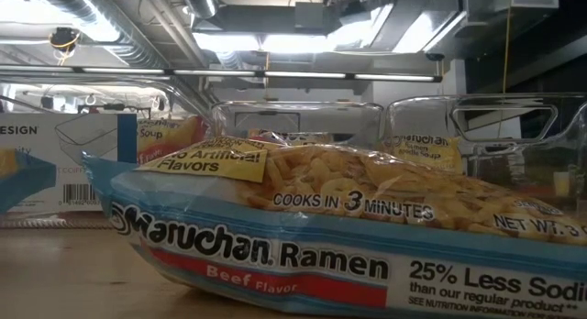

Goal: Sort Maruchan noodles
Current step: Put the blue noodle pack into the middle transparent bin

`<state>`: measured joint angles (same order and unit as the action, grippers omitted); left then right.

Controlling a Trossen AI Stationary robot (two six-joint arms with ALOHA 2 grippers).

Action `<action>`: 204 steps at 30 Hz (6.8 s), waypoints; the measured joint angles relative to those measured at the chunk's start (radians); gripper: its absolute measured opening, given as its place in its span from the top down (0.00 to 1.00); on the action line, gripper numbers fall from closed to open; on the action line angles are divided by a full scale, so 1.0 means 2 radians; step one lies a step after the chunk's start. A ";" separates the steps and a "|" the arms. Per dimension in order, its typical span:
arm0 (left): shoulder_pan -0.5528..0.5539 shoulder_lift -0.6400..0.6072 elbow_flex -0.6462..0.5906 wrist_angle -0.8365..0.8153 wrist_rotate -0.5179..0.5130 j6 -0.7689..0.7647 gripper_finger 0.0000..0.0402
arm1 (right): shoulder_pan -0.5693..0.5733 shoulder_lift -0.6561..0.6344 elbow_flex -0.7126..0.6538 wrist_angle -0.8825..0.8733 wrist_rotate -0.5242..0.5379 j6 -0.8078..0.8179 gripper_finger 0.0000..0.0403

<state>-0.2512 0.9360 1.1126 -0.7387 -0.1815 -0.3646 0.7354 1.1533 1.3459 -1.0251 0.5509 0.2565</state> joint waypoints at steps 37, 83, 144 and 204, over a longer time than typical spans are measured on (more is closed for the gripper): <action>-0.254 0.339 0.000 0.038 0.217 -0.487 0.79 | 0.009 -0.088 -0.279 0.359 -0.010 0.014 0.69; -0.330 0.430 0.000 0.025 0.043 -0.703 0.79 | 0.009 -0.069 -0.279 0.354 -0.010 0.025 0.69; -0.330 0.205 0.000 0.048 -0.115 -0.535 1.00 | 0.009 -0.069 -0.279 0.327 0.006 0.029 0.69; -0.308 0.278 -0.001 0.108 -0.037 -0.578 1.00 | 0.009 -0.036 -0.279 0.330 0.020 0.025 0.69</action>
<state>-0.8666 1.4922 1.1099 -0.5230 -0.2563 -1.5210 0.7525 1.0817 0.7887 -0.3652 0.5917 0.3061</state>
